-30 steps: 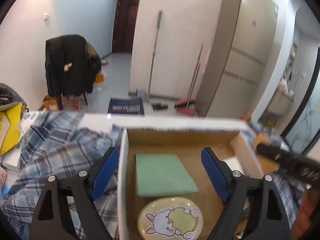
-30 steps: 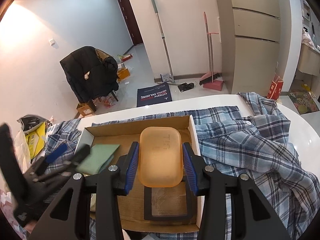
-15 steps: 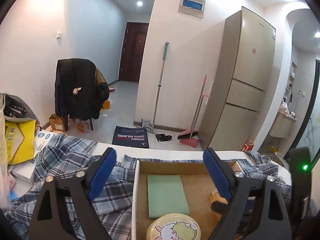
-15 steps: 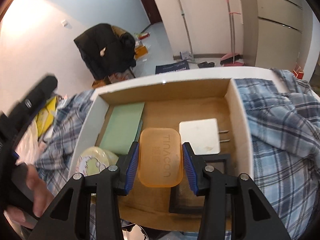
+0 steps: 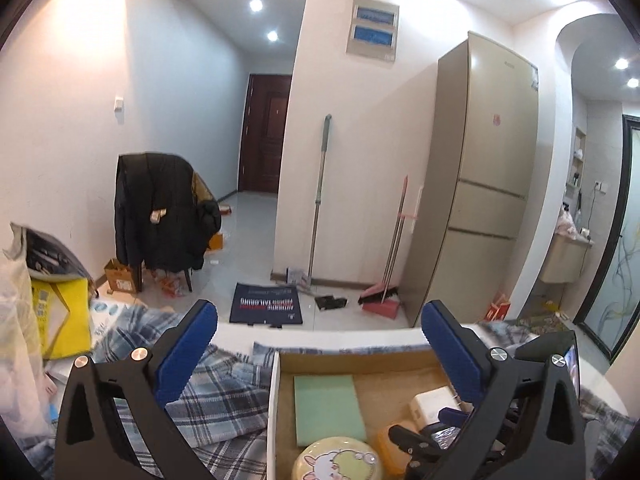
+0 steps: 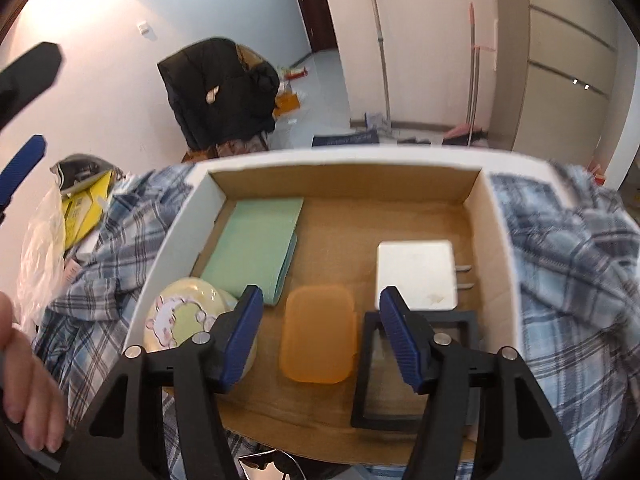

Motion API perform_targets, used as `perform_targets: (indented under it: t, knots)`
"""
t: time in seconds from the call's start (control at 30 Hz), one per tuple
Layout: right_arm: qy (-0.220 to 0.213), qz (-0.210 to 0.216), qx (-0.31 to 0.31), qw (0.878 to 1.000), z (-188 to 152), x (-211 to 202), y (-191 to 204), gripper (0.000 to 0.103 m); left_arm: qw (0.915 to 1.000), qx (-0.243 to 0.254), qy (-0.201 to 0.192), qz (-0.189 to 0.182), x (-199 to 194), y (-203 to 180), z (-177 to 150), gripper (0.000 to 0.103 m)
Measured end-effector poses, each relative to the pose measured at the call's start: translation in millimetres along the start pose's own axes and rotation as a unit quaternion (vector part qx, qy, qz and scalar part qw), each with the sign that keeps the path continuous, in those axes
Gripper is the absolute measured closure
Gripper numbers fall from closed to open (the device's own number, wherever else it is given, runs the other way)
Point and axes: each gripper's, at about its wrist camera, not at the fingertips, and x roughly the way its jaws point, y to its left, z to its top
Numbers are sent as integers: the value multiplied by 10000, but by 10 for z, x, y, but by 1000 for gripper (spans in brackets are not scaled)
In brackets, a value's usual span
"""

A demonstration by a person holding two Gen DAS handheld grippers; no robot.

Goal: Organize rigid objects
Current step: 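Withdraw both tools up from the box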

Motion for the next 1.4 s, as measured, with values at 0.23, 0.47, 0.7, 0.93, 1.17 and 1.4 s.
perform_targets:
  t: [0.23,0.47,0.7,0.93,1.17,1.4]
  knots:
    - [-919,-313,-198,9951,94,-787,-59,43,9982,96,-589,-17,-619,-67,338,0]
    - [-1491,-117,-267,9884,-205,-1557,-122,41,9936,344,-1078,38,-1387,-117,333,0]
    - [-1934,71,-412,9802,-604,-2051,-57,26,9957,99,-926,0,-1910,-105,107,0]
    - [-2616,179,-445,9640,-876,-2156,-139,0,9974,176,-676,202,-2110,-145,-227,0]
    - [-2601,-22,-517,9642,-1013,-1983,-232,0,9990,208,-379,147,-1876,-189,-585,0]
    - [-2411,-113,-594,9686,-1051,-1765,-340,0,9994,284,146,116,-1543,-155,-876,0]
